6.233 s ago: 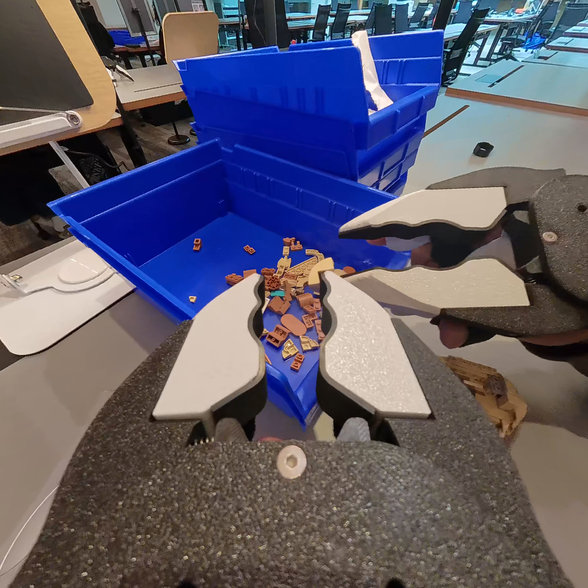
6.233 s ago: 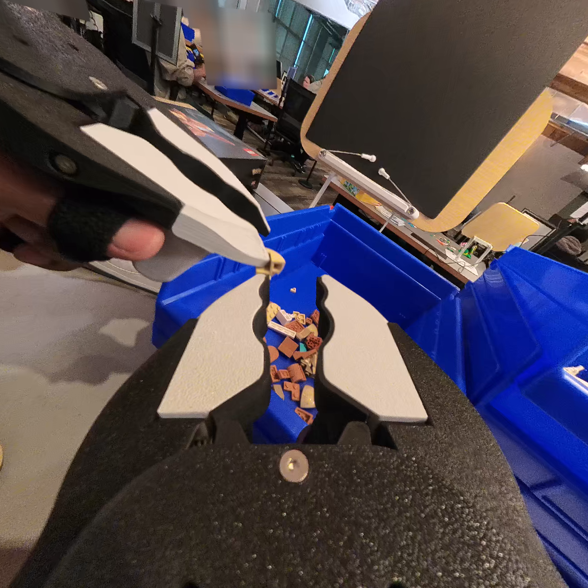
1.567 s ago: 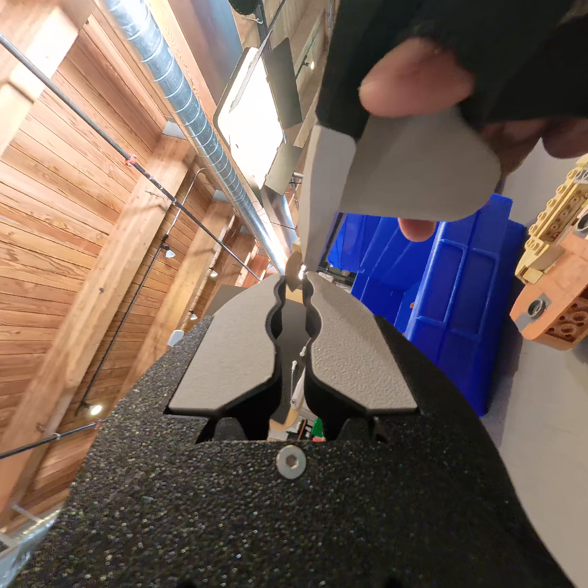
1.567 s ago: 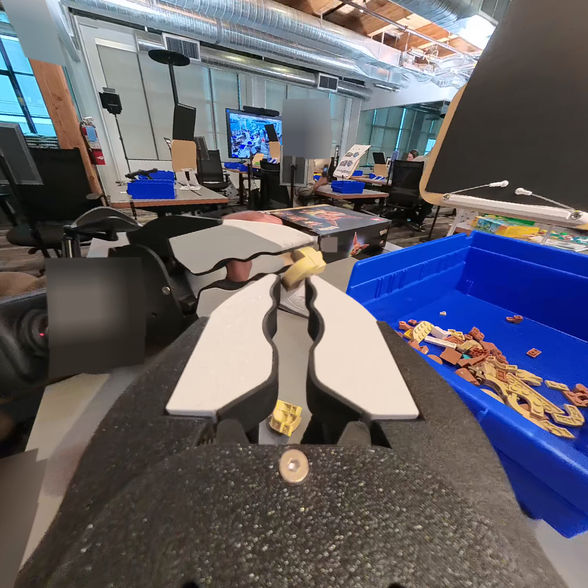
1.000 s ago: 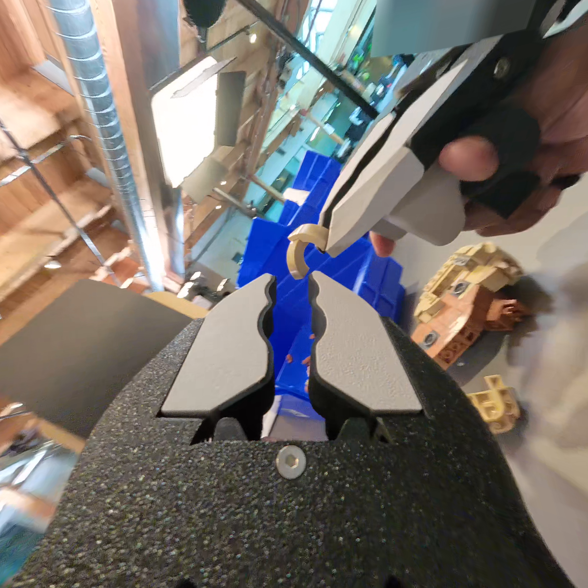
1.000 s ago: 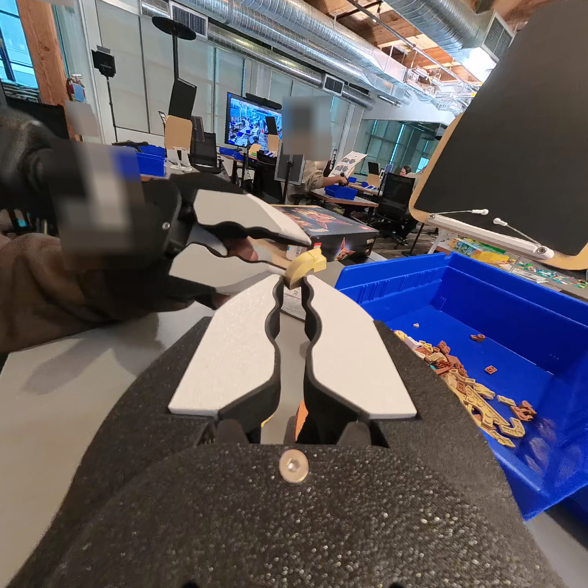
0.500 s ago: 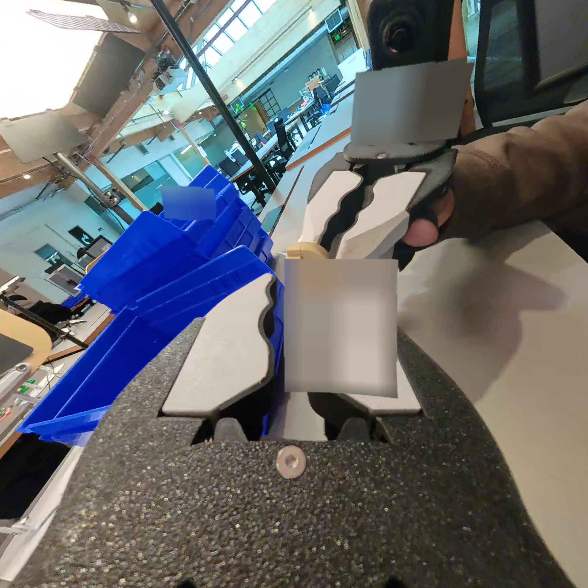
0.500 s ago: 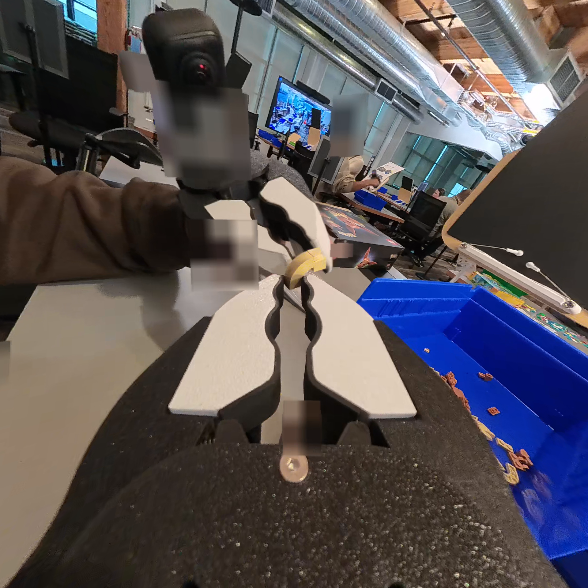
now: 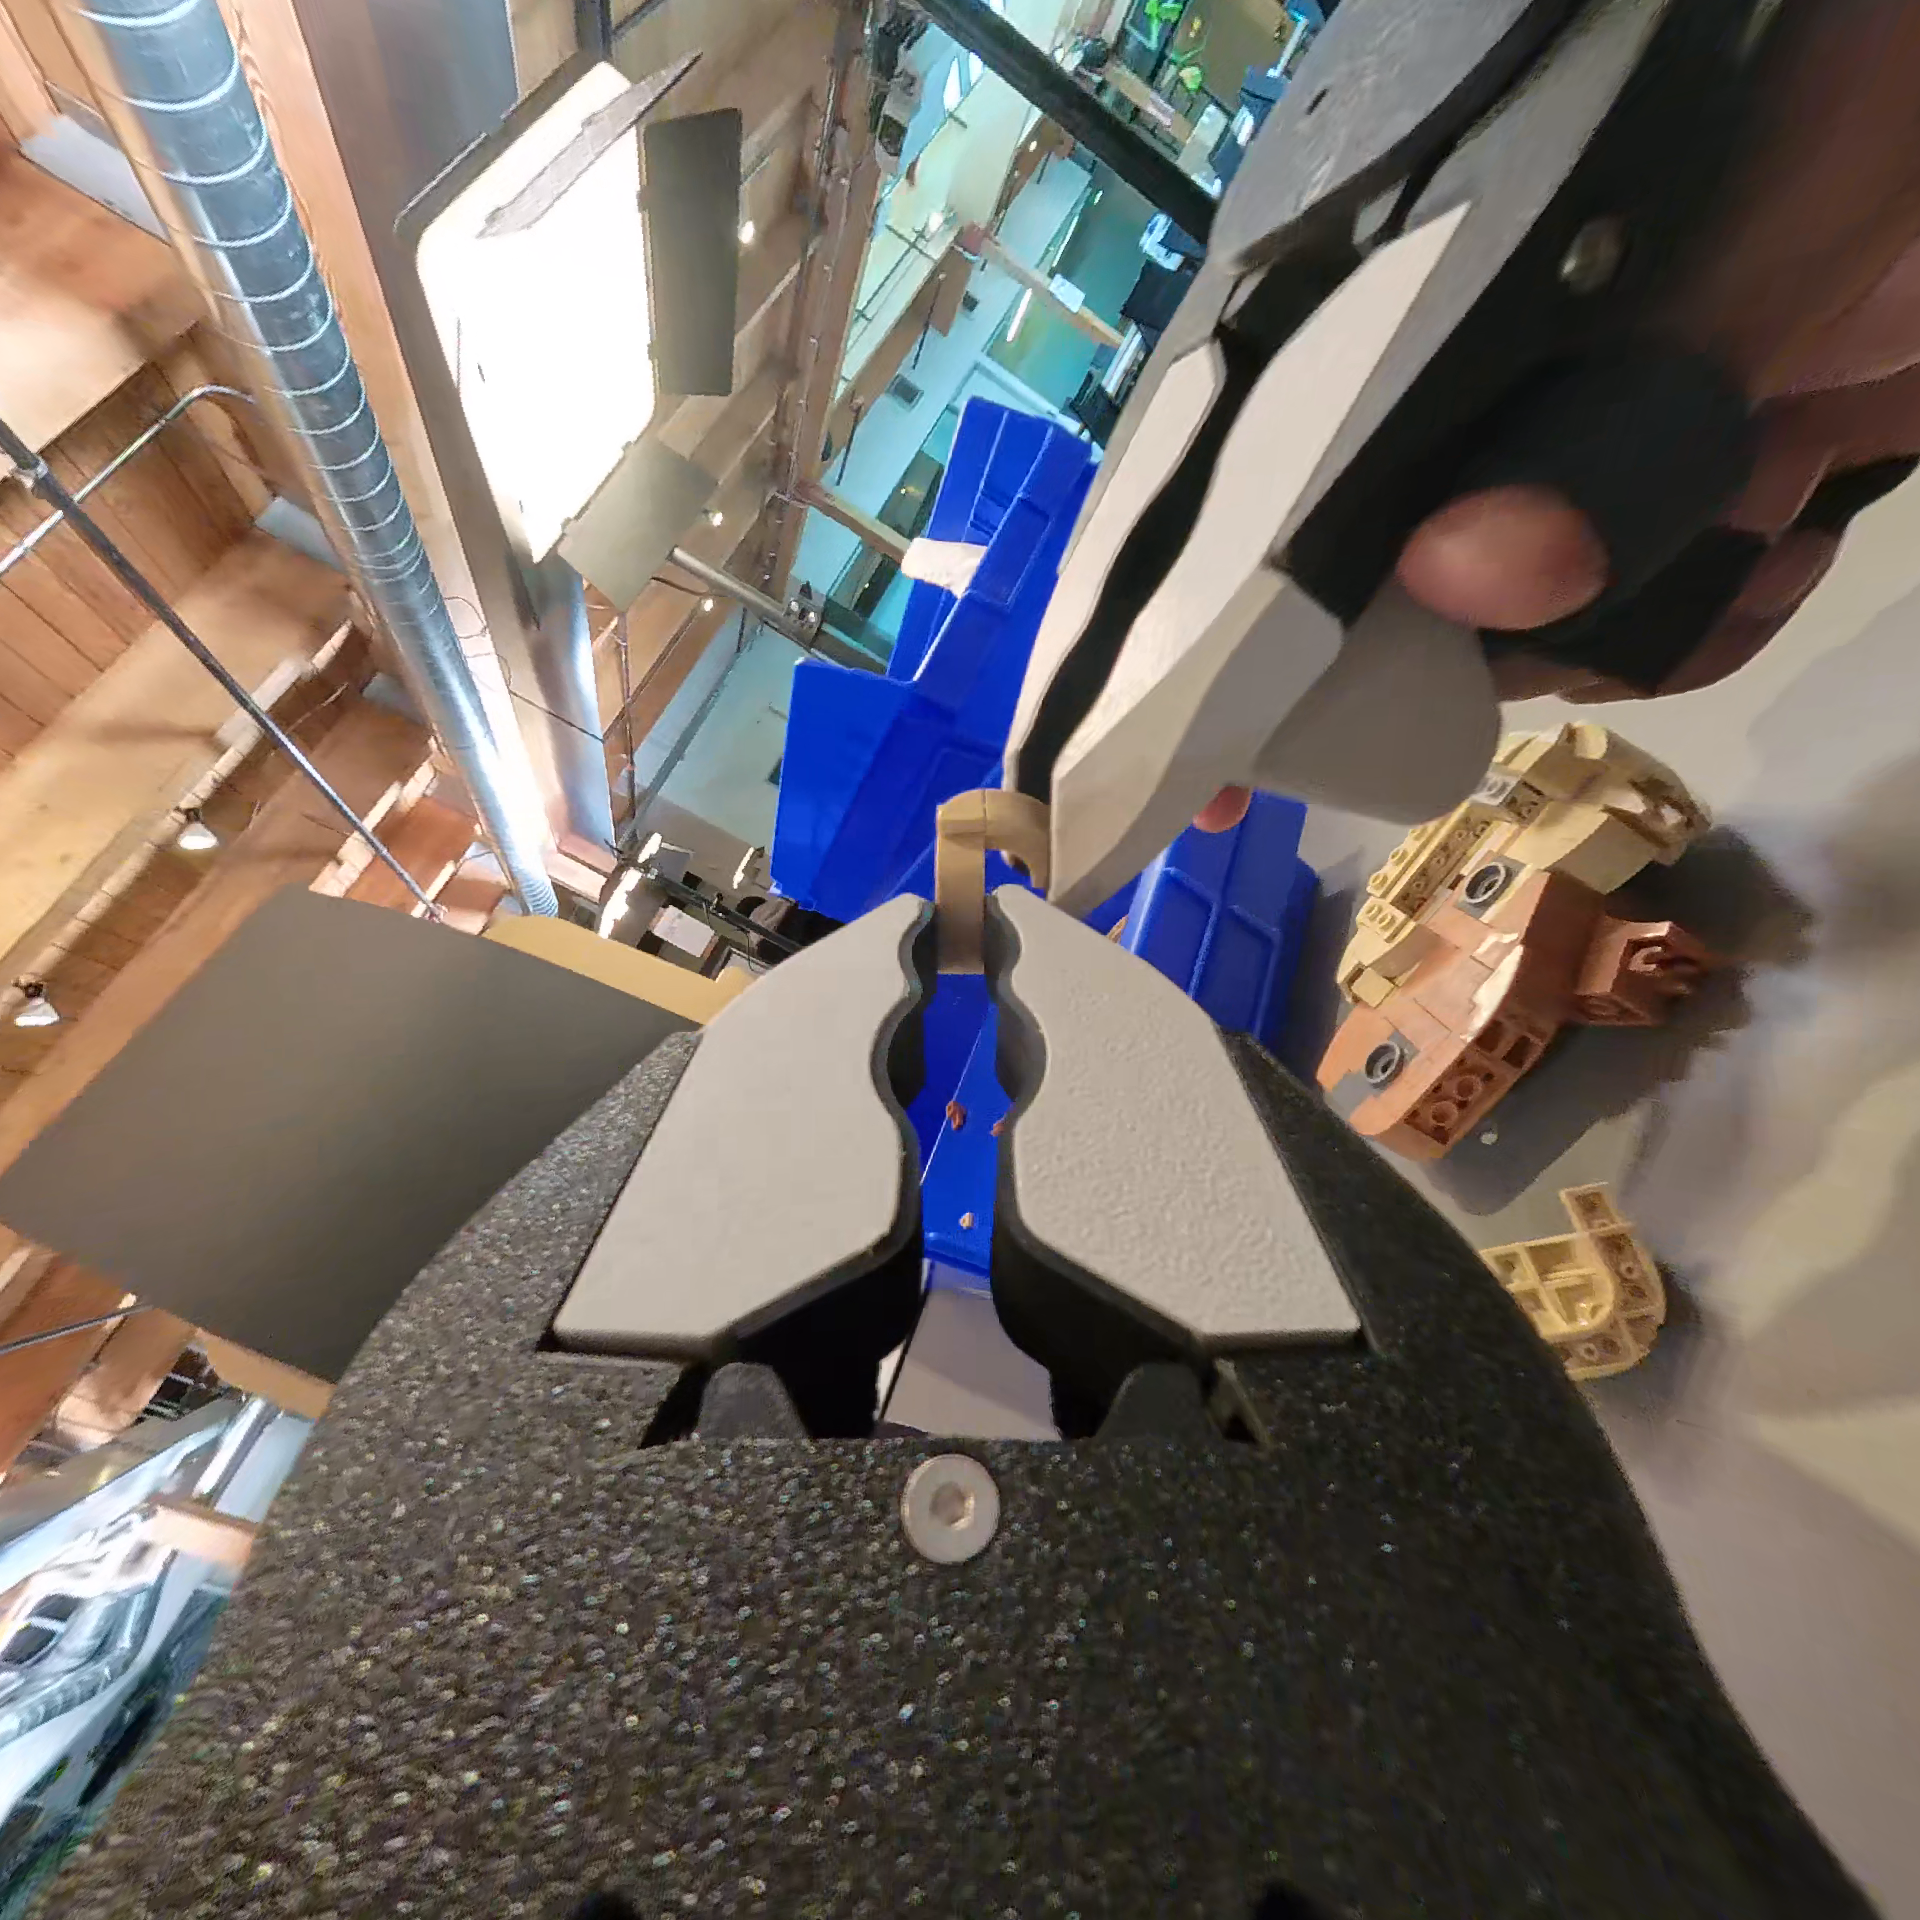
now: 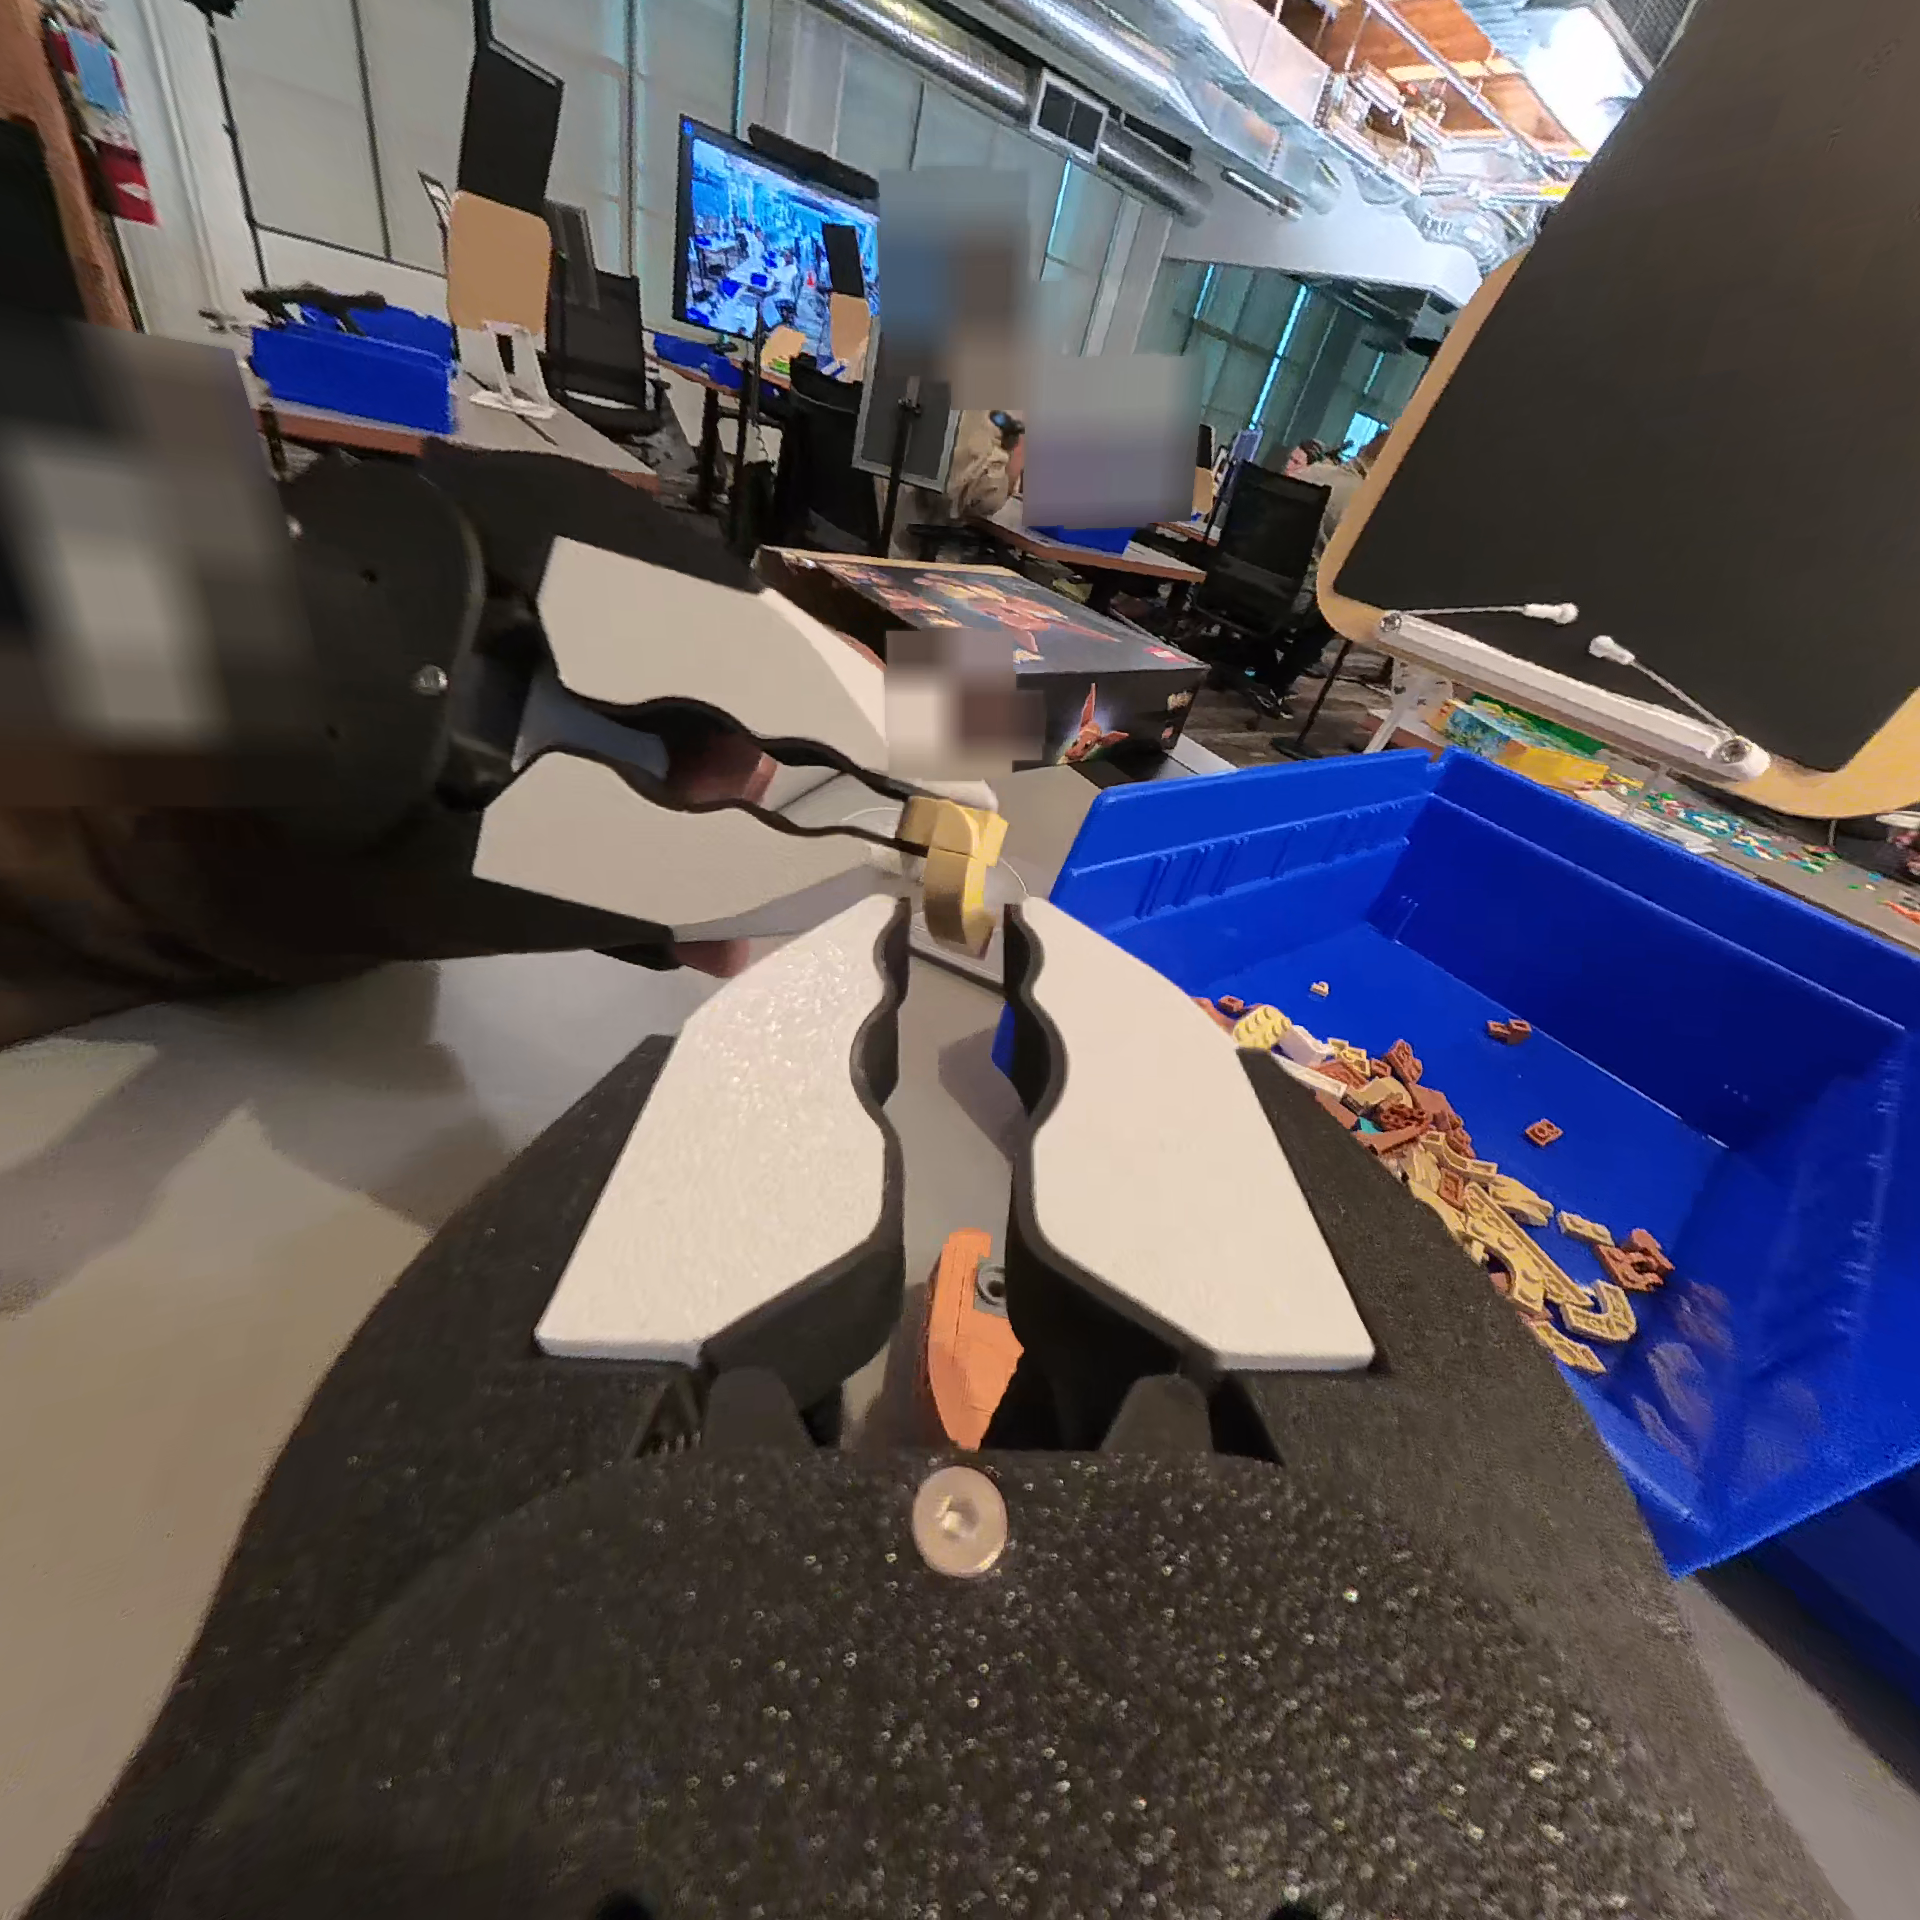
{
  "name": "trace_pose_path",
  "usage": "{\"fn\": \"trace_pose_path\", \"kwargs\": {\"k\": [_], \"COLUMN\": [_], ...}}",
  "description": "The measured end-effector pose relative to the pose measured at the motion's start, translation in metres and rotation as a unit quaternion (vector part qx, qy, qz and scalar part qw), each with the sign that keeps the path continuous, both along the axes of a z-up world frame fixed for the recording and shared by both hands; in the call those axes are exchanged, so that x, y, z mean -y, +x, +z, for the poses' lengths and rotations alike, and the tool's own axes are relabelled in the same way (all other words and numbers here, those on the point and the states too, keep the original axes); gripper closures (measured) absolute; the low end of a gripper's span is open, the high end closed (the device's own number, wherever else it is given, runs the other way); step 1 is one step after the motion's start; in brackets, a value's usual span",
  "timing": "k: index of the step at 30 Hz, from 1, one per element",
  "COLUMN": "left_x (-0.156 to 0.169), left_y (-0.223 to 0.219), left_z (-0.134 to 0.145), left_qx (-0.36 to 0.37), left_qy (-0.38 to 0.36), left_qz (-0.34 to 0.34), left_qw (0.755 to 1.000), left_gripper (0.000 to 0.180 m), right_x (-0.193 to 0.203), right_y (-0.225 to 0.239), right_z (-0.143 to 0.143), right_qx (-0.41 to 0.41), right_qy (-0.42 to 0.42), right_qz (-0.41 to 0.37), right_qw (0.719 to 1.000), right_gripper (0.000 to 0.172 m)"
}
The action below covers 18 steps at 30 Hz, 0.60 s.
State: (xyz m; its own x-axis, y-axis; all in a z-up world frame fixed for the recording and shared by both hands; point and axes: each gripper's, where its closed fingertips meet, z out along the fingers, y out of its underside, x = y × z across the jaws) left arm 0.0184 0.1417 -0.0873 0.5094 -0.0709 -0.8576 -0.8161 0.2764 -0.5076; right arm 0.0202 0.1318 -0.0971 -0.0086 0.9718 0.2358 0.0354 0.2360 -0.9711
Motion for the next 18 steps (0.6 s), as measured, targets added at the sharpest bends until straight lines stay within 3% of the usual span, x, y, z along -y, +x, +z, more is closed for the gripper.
{"fn": "trace_pose_path", "kwargs": {"k": [7, 12, 18], "left_x": [-0.003, -0.011, -0.008], "left_y": [-0.003, -0.038, -0.043], "left_z": [-0.004, 0.003, 0.009], "left_qx": [-0.031, -0.013, 0.089], "left_qy": [0.004, 0.011, -0.022], "left_qz": [0.028, 0.114, 0.050], "left_qw": [0.999, 0.993, 0.995], "left_gripper": [0.173, 0.173, 0.173], "right_x": [-0.004, -0.001, -0.007], "right_y": [-0.001, 0.003, 0.002], "right_z": [-0.002, 0.006, 0.002], "right_qx": [0.005, -0.012, -0.004], "right_qy": [0.015, 0.034, 0.028], "right_qz": [-0.021, -0.029, -0.037], "right_qw": [1.000, 0.999, 0.999], "right_gripper": [0.161, 0.162, 0.162]}}
